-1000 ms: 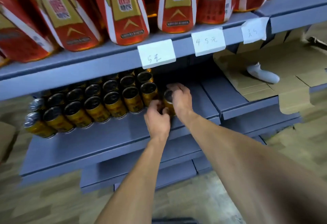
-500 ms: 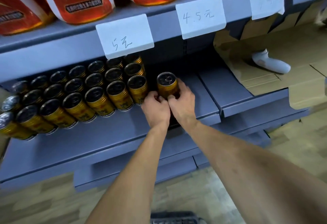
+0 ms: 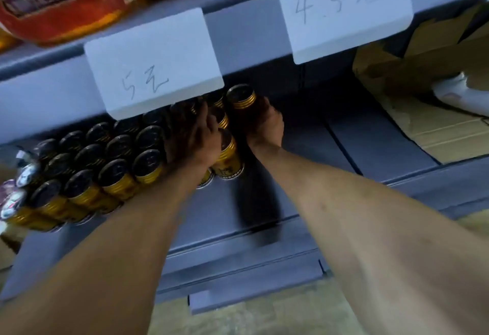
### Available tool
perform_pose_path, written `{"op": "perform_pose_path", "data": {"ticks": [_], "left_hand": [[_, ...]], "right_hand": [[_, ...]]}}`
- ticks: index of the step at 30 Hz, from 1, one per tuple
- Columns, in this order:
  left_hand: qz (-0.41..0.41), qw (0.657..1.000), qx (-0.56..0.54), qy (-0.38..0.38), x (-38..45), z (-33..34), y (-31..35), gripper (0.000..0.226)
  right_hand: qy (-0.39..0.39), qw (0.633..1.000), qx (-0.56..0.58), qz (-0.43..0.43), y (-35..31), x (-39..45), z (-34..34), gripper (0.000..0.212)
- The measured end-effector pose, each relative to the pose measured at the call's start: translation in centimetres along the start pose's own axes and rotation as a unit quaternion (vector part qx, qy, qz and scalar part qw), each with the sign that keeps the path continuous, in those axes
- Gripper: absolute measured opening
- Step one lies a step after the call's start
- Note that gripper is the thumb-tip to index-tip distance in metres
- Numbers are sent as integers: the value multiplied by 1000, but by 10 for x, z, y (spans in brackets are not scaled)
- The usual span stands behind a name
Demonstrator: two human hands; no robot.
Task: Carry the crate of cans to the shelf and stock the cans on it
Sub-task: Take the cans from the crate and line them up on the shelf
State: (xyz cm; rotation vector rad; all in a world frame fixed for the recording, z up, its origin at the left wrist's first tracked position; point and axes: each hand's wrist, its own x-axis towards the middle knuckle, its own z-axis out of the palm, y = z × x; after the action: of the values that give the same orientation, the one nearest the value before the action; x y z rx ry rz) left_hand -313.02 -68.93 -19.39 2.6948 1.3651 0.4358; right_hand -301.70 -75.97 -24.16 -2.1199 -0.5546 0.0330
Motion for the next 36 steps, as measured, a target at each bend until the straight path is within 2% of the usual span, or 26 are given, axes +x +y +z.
{"op": "perform_pose_path", "data": {"ticks": [4, 8, 10, 12, 13, 15, 17, 18, 20, 21, 23, 25, 27, 28, 30, 31, 33, 36], "left_hand": [[-42, 995, -81, -45, 14, 20, -5, 60], [-27, 1000, -3, -16, 5, 16, -9, 51], [-18, 1000, 2, -15, 1, 17, -6, 50], [-25, 999, -25, -39, 2, 15, 2, 52], [-31, 997, -34, -59, 3, 10, 7, 53], [-17, 998, -6, -67, -4, -2, 3, 56], [64, 997, 52, -11, -20, -11, -14, 56], [72, 995, 74, 16, -30, -15, -23, 57], [29, 998, 41, 31, -54, -27, -38, 50], [25, 997, 37, 63, -66, -31, -46, 44], [48, 990, 62, 116, -89, -44, -62, 45], [62, 987, 87, 119, -107, -53, -86, 41], [23, 994, 91, 52, -132, -54, -114, 27], [-16, 995, 98, -11, -144, -55, -126, 26], [-102, 980, 110, -131, -160, -54, -150, 46], [-131, 973, 99, -162, -161, -55, -159, 57], [-164, 965, 46, -197, -150, -57, -171, 67], [-177, 951, 26, -252, -135, -50, -174, 78]], "right_hand": [[8, 1000, -14, -20, -4, 17, 5, 34], [-25, 999, 19, 3, -6, 9, 9, 36], [-51, 998, 40, 27, -3, 5, 7, 48], [-68, 995, 58, 48, 2, -6, 1, 72], [-73, 995, 49, 43, 6, -17, -3, 75], [-86, 996, -14, 15, 12, -45, -14, 62], [-99, 991, -91, -27, 13, -70, -28, 49], [-107, 986, -122, -39, 12, -81, -33, 46], [-127, 974, -180, -45, 9, -96, -40, 45], [-143, 966, -214, -38, 6, -103, -42, 47], [-164, 948, -272, -23, -1, -114, -46, 52], [-158, 944, -290, -2, -10, -124, -51, 52], [-155, 942, -295, 24, -19, -136, -53, 50], [-167, 936, -308, 33, -22, -144, -53, 51], [-204, 920, -332, 46, -28, -158, -52, 63], [-225, 915, -329, 59, -30, -162, -52, 73], [-257, 911, -313, 84, -34, -163, -51, 88], [-265, 903, -316, 118, -39, -160, -48, 94]]}}
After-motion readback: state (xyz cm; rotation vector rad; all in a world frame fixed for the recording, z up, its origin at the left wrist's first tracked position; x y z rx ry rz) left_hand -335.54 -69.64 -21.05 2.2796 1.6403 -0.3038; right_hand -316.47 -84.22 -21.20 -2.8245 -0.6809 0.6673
